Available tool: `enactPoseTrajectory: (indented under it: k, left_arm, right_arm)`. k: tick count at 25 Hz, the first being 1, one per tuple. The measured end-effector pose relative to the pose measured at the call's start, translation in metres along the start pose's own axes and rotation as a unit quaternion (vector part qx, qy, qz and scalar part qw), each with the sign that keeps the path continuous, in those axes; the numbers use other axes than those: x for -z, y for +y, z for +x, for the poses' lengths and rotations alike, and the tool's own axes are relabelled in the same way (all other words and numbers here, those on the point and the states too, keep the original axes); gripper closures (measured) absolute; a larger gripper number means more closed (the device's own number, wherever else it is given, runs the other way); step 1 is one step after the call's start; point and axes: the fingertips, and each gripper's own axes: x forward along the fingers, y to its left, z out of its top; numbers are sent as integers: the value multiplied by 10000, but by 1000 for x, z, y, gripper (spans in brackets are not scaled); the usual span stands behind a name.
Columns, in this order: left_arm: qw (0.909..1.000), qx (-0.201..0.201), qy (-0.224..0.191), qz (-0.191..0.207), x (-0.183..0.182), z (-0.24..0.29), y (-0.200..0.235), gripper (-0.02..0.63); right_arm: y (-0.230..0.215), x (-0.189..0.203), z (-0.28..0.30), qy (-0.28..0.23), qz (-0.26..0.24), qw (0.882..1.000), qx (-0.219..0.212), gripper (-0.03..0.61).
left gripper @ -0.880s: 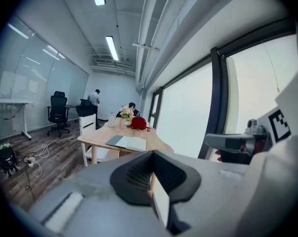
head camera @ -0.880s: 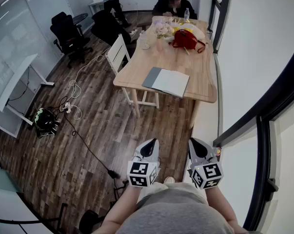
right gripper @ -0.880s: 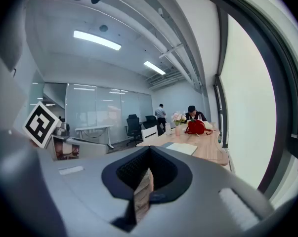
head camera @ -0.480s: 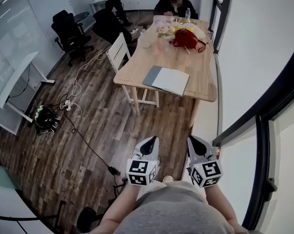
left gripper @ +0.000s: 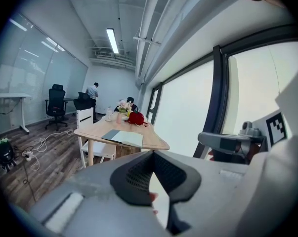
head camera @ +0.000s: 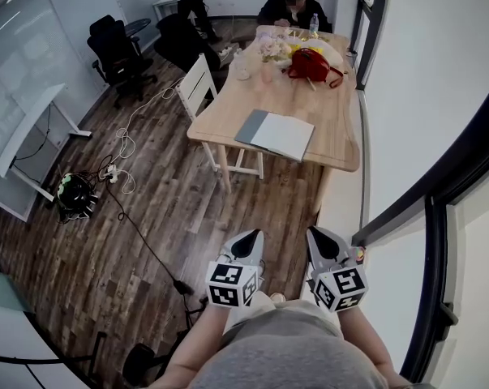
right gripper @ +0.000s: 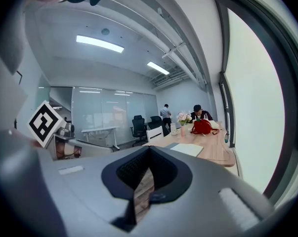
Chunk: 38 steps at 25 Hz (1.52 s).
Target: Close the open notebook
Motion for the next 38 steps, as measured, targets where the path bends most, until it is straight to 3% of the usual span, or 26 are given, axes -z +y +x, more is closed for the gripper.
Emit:
enactPoseTrajectory:
  k: [8,18,38]
  left_arm:
    - [9997,-145,2,197,-6,10,0,609]
    - [9996,-246,38,-161,-17,48,33,609]
    - [9998,-106,184,-26,-76,198,143,610]
  right_arm:
    - [-7,4,11,132,3,9998,-142,575]
    - [-31,1,48,171,70,9996,-236,575]
    - [-131,-19,225,471,270,9984,184,575]
